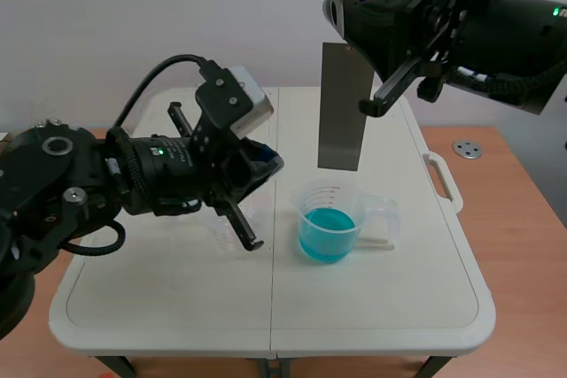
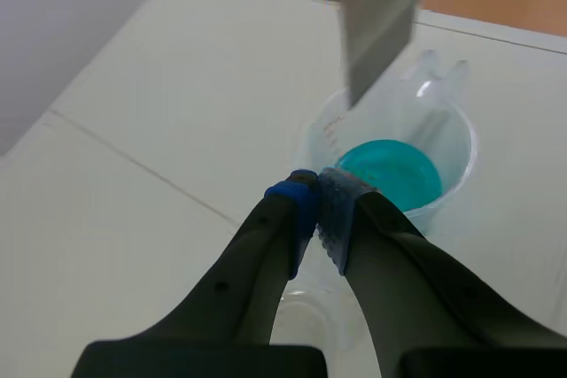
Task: Hold the metal plate by the orange handle, dip it into the blue solution, take it out and point at it, then put the plate back in the beaker on the left.
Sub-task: 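Point at the plate with the left hand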
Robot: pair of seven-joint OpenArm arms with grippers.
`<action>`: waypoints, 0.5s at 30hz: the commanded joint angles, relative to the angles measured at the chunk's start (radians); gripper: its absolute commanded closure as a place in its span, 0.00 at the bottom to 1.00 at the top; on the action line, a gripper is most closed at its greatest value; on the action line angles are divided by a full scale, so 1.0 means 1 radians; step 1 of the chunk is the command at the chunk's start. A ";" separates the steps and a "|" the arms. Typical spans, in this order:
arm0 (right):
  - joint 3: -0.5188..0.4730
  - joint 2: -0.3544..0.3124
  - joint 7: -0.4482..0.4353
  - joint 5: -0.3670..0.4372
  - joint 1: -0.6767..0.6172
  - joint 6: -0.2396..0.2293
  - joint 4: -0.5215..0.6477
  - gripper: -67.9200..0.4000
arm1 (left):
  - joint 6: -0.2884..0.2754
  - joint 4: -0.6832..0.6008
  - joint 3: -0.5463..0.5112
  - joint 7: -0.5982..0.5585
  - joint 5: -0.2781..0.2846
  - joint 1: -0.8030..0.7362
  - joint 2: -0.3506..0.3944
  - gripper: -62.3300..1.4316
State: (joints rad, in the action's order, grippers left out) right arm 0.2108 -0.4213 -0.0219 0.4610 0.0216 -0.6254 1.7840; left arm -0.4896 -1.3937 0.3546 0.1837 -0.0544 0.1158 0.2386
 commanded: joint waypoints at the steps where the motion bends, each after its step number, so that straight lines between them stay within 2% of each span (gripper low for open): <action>1: -0.009 -0.005 -0.018 0.014 0.011 0.003 0.003 0.98 | 0.006 -0.068 -0.053 -0.012 0.010 -0.021 0.030 0.95; 5: -0.009 -0.005 -0.018 0.014 0.011 0.003 0.003 0.98 | 0.009 -0.175 -0.171 -0.045 0.011 -0.116 0.114 0.95; 9: -0.009 -0.005 -0.018 0.014 0.011 0.003 0.003 0.98 | 0.026 -0.263 -0.330 -0.092 0.044 -0.250 0.192 0.95; 15: -0.009 -0.005 -0.018 0.014 0.011 0.003 0.003 0.98 | 0.069 -0.342 -0.587 -0.138 0.074 -0.508 0.255 0.95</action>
State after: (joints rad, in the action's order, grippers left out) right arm 0.2108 -0.4213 -0.0219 0.4606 0.0216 -0.6254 1.7840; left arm -0.4267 -1.7275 -0.2314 0.0662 0.0120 -0.3656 0.4942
